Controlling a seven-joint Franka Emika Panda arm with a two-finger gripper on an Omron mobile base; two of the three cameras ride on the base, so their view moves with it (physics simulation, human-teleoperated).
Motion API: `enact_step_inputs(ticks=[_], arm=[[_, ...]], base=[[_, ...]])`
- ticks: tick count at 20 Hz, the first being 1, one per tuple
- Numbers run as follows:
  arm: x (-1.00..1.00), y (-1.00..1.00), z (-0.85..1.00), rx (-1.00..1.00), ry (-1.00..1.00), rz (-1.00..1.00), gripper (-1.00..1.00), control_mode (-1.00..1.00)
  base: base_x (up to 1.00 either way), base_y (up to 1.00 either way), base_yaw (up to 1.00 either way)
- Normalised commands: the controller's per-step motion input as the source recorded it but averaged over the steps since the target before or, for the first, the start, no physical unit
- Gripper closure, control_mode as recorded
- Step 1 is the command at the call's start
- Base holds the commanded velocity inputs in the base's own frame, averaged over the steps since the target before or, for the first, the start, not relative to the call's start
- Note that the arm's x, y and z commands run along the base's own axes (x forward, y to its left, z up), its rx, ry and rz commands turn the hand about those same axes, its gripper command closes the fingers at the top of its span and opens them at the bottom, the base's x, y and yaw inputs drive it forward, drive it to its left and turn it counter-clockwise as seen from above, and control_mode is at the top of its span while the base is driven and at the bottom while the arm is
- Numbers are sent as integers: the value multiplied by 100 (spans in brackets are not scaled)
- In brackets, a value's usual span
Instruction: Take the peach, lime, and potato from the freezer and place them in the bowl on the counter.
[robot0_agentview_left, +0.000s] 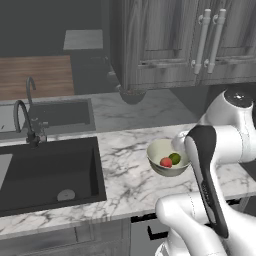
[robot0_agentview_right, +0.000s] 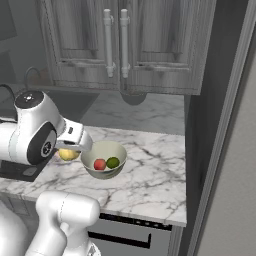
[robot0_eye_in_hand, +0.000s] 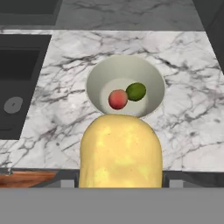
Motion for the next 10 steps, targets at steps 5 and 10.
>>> enact_step_inputs(ticks=[5,10], arm=[[57,0,-41,0,0,0,100,-100],[52,0,-42,0,0,0,100,-100]], base=[[0,0,0],[0,0,0]])
